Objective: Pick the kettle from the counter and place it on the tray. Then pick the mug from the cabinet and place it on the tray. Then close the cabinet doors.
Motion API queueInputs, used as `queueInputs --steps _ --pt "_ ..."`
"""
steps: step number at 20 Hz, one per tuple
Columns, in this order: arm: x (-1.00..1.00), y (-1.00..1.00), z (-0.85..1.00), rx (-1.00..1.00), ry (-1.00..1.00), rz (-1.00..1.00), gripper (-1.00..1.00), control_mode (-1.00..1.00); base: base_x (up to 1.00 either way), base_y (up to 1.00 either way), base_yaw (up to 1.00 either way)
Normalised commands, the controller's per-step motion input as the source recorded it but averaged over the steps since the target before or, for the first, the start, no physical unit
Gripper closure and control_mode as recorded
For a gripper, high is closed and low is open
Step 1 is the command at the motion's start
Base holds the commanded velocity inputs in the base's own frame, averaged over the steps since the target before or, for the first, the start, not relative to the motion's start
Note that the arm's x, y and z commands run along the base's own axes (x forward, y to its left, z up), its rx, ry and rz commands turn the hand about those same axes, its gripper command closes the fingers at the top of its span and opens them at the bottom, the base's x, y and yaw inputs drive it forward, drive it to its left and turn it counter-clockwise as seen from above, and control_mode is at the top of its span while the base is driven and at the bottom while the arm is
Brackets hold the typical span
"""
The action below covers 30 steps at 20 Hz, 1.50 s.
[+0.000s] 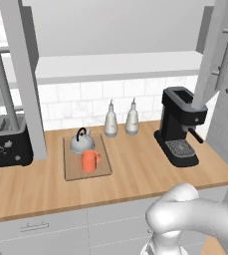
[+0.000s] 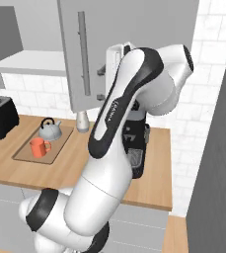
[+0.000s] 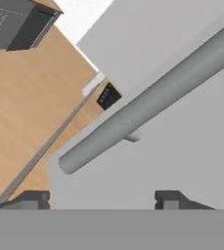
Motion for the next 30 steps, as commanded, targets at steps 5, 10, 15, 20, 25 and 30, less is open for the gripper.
queueInputs --steps 5,10,15,20,25,30 --pt "0.75 0.38 -0.08 -0.15 -0.01 -0.19 -1.0 -1.0 0.0 0.0 0.0" --pt "0.78 0.41 -0.23 -0.11 -0.06 -0.21 -1.0 -1.0 0.0 0.0 0.0" --pt "0.85 0.43 -0.18 -0.09 -0.01 -0.23 -1.0 -1.0 0.0 0.0 0.0" --pt "0.9 0.32 -0.17 -0.07 0.0 -0.24 -1.0 -1.0 0.0 0.0 0.0" --pt "0.85 0.18 -0.19 -0.06 -0.01 -0.24 -1.0 -1.0 0.0 0.0 0.0" --pt "0.76 0.08 -0.25 -0.05 -0.03 -0.24 -1.0 -1.0 0.0 0.0 0.0"
